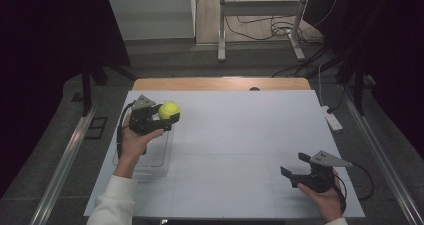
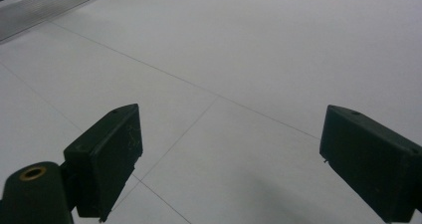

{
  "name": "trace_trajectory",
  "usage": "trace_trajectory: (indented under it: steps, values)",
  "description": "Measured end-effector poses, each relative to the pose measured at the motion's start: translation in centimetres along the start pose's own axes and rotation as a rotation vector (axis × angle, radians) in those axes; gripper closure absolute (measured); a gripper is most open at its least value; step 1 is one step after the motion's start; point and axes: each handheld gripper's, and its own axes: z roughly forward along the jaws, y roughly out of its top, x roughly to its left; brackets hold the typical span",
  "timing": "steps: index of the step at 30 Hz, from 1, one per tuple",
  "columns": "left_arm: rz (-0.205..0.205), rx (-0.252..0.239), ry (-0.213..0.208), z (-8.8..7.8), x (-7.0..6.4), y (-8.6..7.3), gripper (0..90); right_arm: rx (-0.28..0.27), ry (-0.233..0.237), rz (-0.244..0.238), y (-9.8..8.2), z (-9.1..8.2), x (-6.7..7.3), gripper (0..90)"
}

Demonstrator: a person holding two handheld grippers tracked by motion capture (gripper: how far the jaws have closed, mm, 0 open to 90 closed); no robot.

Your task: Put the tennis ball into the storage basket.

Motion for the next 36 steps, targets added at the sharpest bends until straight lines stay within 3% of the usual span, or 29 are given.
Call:
trace_trajectory:
  steps: [36]
  values:
    - [-0.046, -0.028, 0.086, -1.7, 2.5, -0.4, 26.7, 0.0, 0.001, 0.0, 0.0, 0.0, 0.0, 10.2]
